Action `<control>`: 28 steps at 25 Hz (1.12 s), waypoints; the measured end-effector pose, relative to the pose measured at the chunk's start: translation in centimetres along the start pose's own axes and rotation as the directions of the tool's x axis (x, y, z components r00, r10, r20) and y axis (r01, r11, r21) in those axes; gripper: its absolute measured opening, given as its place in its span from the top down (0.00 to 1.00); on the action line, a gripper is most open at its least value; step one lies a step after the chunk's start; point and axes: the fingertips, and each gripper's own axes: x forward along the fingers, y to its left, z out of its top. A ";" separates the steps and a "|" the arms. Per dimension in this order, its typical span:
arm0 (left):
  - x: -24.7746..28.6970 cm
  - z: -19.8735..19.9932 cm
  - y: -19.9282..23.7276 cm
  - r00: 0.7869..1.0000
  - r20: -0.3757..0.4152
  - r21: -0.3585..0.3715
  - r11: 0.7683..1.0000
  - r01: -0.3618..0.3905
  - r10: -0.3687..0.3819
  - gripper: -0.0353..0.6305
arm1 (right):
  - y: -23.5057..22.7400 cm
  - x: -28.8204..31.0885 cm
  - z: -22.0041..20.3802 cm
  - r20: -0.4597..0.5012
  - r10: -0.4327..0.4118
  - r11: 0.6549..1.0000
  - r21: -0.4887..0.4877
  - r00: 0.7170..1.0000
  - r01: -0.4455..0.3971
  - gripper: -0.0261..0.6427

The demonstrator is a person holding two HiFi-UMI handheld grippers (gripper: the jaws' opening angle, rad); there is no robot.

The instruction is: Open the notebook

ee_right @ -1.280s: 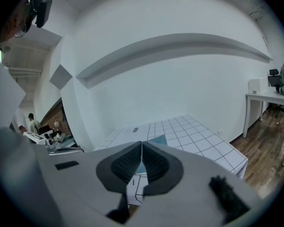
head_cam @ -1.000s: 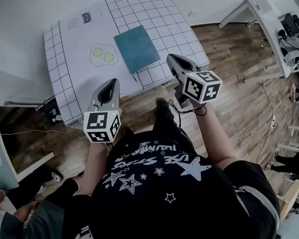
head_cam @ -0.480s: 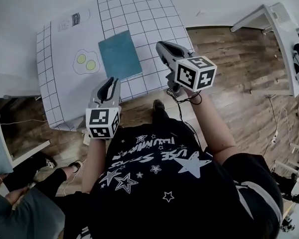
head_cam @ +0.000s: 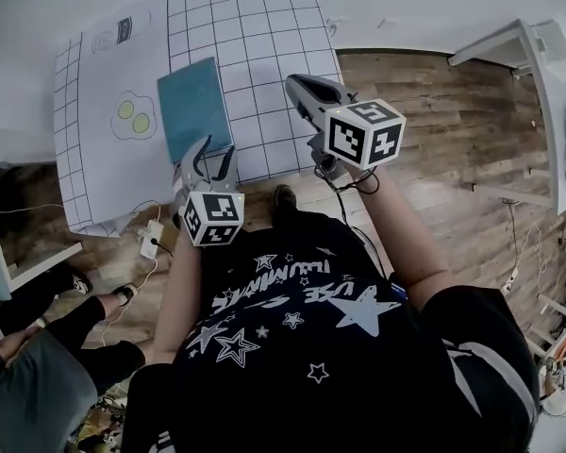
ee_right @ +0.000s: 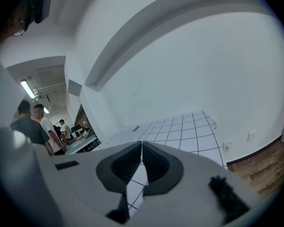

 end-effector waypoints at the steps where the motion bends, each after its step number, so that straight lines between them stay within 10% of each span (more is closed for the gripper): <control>1: 0.5 -0.1 -0.1 0.999 -0.022 0.027 0.999 -0.024 0.025 0.62 | -0.5 -0.1 -0.1 -0.005 0.005 1.000 0.002 1.000 -0.005 0.94; 17: 3.2 -1.7 0.7 0.937 -0.230 0.224 0.951 -0.212 0.263 0.57 | -5.2 -0.9 -0.4 -0.006 0.022 0.998 0.052 1.000 -0.022 0.94; 28: 3.6 -1.4 0.8 0.885 -0.329 0.370 0.908 -0.199 0.328 0.59 | -7.0 -1.0 -1.3 -0.004 0.019 0.994 0.112 1.000 -0.018 0.94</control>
